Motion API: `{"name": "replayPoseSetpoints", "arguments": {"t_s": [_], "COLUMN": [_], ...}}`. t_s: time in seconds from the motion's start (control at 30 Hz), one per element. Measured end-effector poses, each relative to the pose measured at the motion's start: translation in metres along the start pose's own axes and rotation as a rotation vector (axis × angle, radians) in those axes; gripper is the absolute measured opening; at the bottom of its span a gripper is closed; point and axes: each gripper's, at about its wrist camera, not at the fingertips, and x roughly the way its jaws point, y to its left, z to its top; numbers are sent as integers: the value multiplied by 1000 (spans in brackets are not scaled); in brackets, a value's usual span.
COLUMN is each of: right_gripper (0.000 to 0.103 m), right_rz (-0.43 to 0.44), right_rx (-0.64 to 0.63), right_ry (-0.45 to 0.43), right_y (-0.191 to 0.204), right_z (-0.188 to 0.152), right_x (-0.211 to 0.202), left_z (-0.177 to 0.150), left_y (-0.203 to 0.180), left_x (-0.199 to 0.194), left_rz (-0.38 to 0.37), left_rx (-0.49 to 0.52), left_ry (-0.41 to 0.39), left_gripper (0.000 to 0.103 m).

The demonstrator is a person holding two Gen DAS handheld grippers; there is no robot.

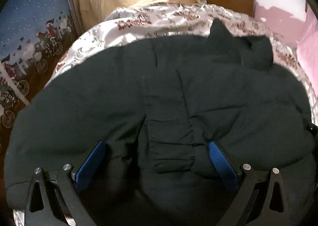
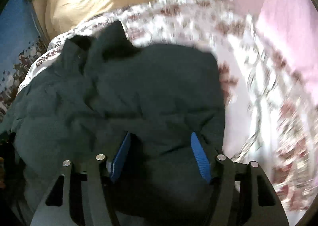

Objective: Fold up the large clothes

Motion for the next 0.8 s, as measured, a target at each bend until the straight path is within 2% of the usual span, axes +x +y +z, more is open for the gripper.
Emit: {"name": "replayPoseSetpoints", "arguments": {"t_s": [0.07,0.27,0.33,0.4,0.47,0.53,0.6,0.63,0.8], "right_gripper": [58,60,63,69,74,76,78,79,87], "right_rz": [37,11,15,20,24,0,-37,-27,92], "right_rx": [19,-15,-15,-25,-40,-58,-79,-91,-194], "right_ry": [-4,-39,-44,-44,-43,-44,-52,-64,-80], "right_y": [-4,5,6,11,10,13,24,30,94], "right_z": [-16,-41,-38,-8,12,19,22,24,24], "right_x": [4,5,7,26,37,36,24,19,-11], "left_z": [-4,-12,-12,-13,-12,-17,-26,-33,-82], "left_y": [-3,-9,-6,2,17,40,62,75,143], "left_x": [0,5,2,-7,-22,-46,-68,-81,-123], "left_rz": [9,42,25,-23,-94,-163,-191,-206,-123], "left_rx": [12,38,29,-7,-70,-153,-212,-232,-312], "left_ry": [-16,-55,-66,-88,-94,-94,-71,-64,-36], "left_gripper": [103,103,103,103,103,103,103,103,103]}}
